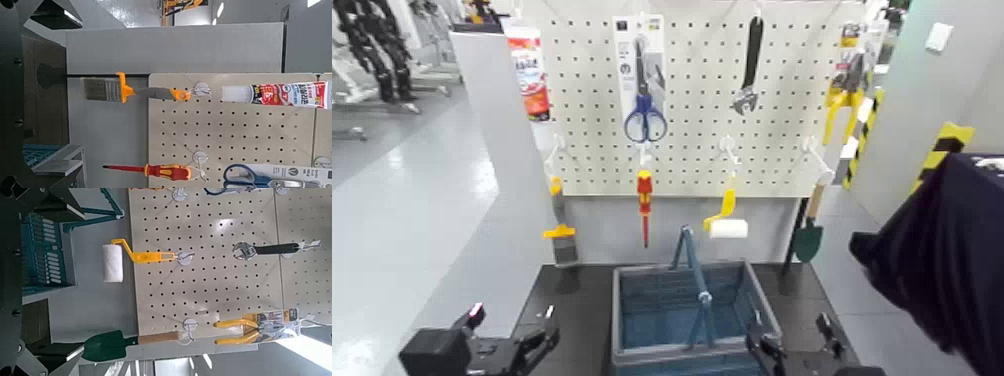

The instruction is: Grasp the handle of the crate.

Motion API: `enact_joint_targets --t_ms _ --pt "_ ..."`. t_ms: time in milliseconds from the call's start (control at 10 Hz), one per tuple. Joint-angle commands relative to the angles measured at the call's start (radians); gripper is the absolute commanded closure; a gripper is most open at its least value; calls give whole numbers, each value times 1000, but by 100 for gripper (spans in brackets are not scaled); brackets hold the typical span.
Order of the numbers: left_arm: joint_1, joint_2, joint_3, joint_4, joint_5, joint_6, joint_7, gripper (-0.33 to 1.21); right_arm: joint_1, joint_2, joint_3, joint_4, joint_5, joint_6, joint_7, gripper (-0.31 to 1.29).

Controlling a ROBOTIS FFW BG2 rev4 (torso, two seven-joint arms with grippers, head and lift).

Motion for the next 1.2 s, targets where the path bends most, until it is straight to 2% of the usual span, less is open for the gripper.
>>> enact_joint_targets --t_ms 100,400,700,900,1000,1200 --pt "-2 -5 4 1 7 -3 -6 8 0 0 2 0 1 3 -3 14" --pt "-25 -9 16 3 48 22 -37 8 0 2 5 0 1 5 -3 14" --pt "-100 -11 35 -6 188 189 -136 8 0 3 5 0 -1 5 -3 14" --pt "-155 9 30 6 317 249 -141 8 0 5 5 3 -1 5 -3 14" --pt "-184 26 16 26 424 279 -141 8 0 5 5 3 -1 5 -3 14" --pt "-259 55 -14 107 613 324 -155 8 0 6 5 5 -2 5 -3 14"
